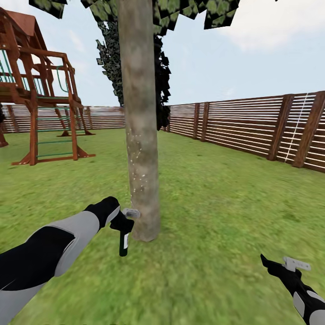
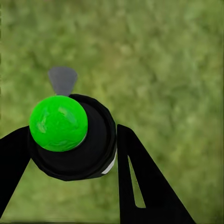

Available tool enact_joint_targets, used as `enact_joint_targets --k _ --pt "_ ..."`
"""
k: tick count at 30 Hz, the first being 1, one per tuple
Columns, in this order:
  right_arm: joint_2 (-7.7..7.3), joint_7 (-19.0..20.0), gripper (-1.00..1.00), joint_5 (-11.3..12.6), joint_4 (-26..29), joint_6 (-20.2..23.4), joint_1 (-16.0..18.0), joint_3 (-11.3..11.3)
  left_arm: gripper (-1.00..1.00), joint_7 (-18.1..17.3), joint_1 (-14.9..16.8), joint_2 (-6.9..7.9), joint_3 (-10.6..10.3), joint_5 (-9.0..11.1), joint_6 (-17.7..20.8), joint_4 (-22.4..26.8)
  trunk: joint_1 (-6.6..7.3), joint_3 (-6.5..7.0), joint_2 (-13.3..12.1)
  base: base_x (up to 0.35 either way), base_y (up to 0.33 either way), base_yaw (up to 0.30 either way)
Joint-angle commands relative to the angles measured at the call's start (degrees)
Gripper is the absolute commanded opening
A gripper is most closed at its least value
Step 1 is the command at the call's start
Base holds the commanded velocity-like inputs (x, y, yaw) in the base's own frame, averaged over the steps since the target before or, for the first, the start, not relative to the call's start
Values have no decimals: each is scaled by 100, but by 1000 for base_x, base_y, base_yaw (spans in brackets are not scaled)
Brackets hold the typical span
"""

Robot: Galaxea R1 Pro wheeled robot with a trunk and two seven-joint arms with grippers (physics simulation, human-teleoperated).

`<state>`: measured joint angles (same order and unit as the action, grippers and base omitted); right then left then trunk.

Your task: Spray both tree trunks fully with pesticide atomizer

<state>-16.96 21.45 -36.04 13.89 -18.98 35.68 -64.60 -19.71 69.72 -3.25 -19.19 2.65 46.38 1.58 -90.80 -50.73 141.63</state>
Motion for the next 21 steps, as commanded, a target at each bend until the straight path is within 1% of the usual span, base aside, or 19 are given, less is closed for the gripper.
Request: enact_joint_targets --k 1,8,9,11,13,21 --pt "0 0 100 0 0 0 0 0 -100 1 3 0 2 0 9 -3 0 0 0 0 -35 35" --pt "0 3 100 0 0 0 0 0 -100 3 4 0 -10 -1 72 -2 0 0 0 0 -7 7" --pt "0 1 100 0 0 0 0 0 -100 3 5 -4 -12 -3 134 5 0 0 0 0 0 0" --pt "0 2 100 0 0 0 0 0 -100 3 5 -60 -13 -16 462 44 0 0 0 0 0 0" --pt "0 2 100 0 0 0 0 0 -100 3 6 -101 -21 -39 578 110 0 0 0 0 -35 0" --pt "0 0 100 0 0 0 0 0 -100 3 5 -113 -19 -44 597 119 0 0 0 0 -262 0"
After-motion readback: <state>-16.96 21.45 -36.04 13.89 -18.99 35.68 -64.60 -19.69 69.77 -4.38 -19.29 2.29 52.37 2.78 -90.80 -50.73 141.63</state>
